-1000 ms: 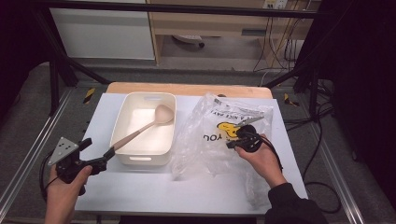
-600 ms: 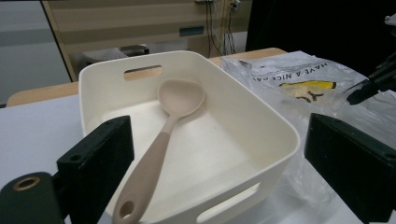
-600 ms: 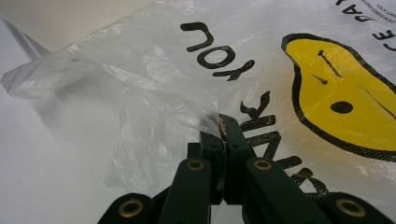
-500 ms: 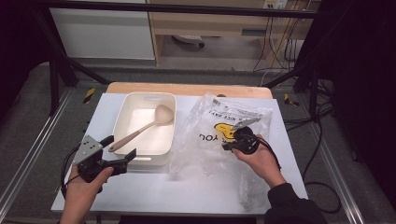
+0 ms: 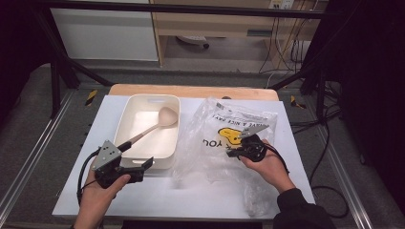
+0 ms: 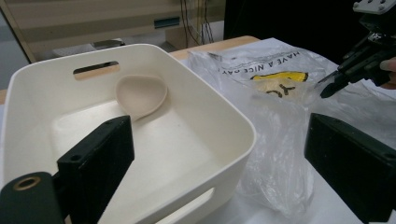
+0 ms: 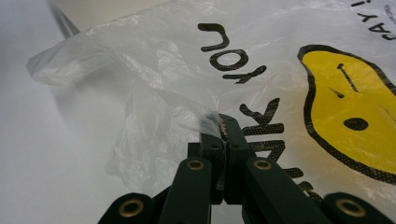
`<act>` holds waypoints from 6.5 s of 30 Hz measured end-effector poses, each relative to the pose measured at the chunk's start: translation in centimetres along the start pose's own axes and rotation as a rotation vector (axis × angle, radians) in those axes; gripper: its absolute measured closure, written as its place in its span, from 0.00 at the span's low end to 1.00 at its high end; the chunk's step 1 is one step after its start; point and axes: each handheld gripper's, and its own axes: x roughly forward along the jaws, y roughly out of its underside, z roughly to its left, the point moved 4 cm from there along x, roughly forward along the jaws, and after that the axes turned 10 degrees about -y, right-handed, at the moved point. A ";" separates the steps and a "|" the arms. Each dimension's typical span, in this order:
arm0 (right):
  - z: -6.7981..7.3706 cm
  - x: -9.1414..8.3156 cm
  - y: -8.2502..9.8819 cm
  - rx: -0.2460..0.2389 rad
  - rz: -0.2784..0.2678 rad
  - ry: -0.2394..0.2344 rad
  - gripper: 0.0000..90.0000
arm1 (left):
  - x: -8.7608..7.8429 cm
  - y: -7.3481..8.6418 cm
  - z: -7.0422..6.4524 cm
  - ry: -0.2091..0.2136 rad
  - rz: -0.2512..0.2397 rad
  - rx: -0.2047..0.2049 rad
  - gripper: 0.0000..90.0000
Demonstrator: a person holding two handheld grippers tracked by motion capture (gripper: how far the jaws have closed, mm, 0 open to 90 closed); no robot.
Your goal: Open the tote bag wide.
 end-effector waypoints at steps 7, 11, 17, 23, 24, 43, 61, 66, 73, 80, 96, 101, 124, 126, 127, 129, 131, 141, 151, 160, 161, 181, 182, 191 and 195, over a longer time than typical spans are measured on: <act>0.5 -0.7 -0.4 0.016 -0.024 0.063 1.00 | 0.6 -0.2 -1.7 0.021 0.005 0.030 0.09; 0.9 -1.5 -0.8 0.032 -0.033 0.079 1.00 | 1.1 -0.4 -2.9 0.038 0.004 0.047 0.09; 1.1 -1.9 -1.5 0.062 -0.020 0.094 1.00 | 2.3 -0.3 -5.2 0.047 0.024 0.067 0.14; 1.0 -1.6 -2.0 0.075 -0.011 0.090 1.00 | 4.0 0.4 -8.4 0.075 0.055 0.100 0.22; 1.0 -1.7 -2.1 0.071 -0.007 0.091 1.00 | 4.3 0.5 -8.9 0.081 0.058 0.103 0.24; 1.0 -1.5 -2.2 0.084 0.005 0.094 1.00 | 9.0 2.4 -15.9 0.170 0.103 0.105 0.78; 0.6 -1.0 -2.2 0.101 -0.004 0.093 1.00 | 15.4 4.5 -17.6 0.184 0.199 0.105 1.00; 0.3 -1.0 -2.3 0.111 -0.013 0.098 1.00 | 16.3 4.6 -17.1 0.170 0.229 0.125 1.00; -0.2 -1.3 -2.8 0.126 -0.025 0.109 1.00 | 17.3 4.9 -17.5 0.177 0.262 0.170 1.00; -0.4 -2.5 -3.0 0.177 -0.036 0.143 1.00 | 19.0 4.5 -17.5 0.188 0.293 0.231 1.00; -1.9 -3.6 -3.3 0.239 -0.097 0.195 1.00 | 19.5 4.4 -17.2 0.199 0.295 0.234 1.00; -2.6 -4.1 -4.4 0.243 -0.119 0.203 1.00 | 19.5 4.4 -17.2 0.205 0.296 0.227 1.00; -3.2 -6.0 -7.9 0.230 -0.175 0.217 1.00 | 19.7 4.2 -16.8 0.243 0.307 0.231 1.00; -3.1 -6.1 -8.2 0.228 -0.181 0.216 1.00 | 19.7 4.2 -16.8 0.247 0.308 0.227 1.00; -3.1 -6.2 -8.3 0.227 -0.182 0.216 1.00 | 19.7 4.2 -16.7 0.247 0.308 0.228 1.00; -3.0 -6.3 -8.5 0.229 -0.183 0.217 1.00 | 19.7 4.2 -16.7 0.250 0.310 0.228 1.00; -2.9 -6.4 -8.7 0.222 -0.188 0.216 1.00 | 19.7 4.2 -16.7 0.251 0.311 0.231 1.00; -3.0 -6.8 -10.0 0.226 -0.212 0.217 1.00 | 19.7 4.2 -16.6 0.253 0.312 0.233 1.00; -3.1 -6.8 -10.0 0.233 -0.212 0.214 1.00 | 19.8 4.1 -15.6 0.214 0.312 0.246 1.00; -2.7 -5.4 -10.0 0.220 -0.188 0.199 1.00 | 19.3 4.2 -15.9 0.226 0.310 0.238 1.00; -2.6 -5.3 -10.0 0.218 -0.185 0.198 1.00 | 19.2 4.1 -15.9 0.231 0.310 0.235 1.00; -2.2 -3.3 -9.0 0.216 -0.136 0.158 1.00 | 13.7 0.4 -16.3 0.331 0.202 0.179 1.00; -2.1 -3.3 -8.9 0.215 -0.137 0.158 1.00 | 13.4 0.2 -16.2 0.335 0.196 0.175 1.00; -1.7 -2.8 -8.4 0.213 -0.125 0.154 1.00 | 10.8 -1.9 -14.3 0.351 0.168 0.139 1.00; -1.7 -2.9 -8.3 0.211 -0.123 0.155 1.00 | 10.3 -2.8 -13.1 0.332 0.156 0.132 1.00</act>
